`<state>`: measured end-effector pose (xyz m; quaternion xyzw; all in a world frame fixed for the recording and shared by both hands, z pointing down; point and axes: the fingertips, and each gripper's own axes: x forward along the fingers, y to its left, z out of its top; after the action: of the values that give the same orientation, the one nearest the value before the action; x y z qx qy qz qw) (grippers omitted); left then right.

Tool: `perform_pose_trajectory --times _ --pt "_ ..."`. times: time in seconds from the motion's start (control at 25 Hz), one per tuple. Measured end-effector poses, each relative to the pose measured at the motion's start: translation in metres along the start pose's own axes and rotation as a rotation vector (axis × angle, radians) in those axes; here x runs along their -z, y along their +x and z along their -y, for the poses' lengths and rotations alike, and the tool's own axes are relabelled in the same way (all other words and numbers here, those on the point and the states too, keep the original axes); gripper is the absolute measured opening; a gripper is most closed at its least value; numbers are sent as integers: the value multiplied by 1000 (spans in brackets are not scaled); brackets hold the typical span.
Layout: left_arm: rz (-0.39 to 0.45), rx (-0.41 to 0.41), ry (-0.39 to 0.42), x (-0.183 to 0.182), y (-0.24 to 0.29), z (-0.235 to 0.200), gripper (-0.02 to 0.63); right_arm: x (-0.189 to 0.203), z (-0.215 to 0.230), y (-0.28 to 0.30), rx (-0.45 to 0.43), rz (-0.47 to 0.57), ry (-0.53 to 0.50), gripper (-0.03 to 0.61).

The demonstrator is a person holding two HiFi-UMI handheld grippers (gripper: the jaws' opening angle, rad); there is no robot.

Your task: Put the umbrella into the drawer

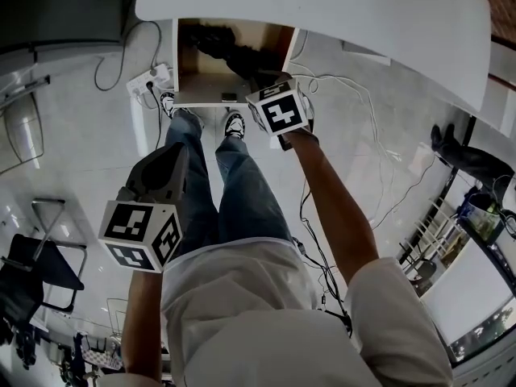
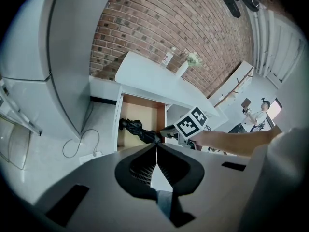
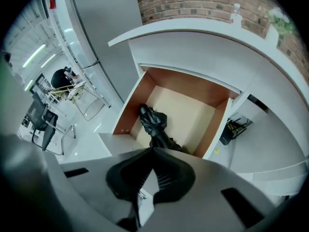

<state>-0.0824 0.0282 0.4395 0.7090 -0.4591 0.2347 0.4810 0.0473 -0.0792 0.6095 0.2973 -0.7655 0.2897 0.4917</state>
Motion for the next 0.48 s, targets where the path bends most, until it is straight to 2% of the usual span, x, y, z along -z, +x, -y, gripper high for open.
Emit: perform_pose_trajectory --times 0.48 --pt "23 -19 61 4 -12 31 19 -1 -15 -50 -41 86 0 17"
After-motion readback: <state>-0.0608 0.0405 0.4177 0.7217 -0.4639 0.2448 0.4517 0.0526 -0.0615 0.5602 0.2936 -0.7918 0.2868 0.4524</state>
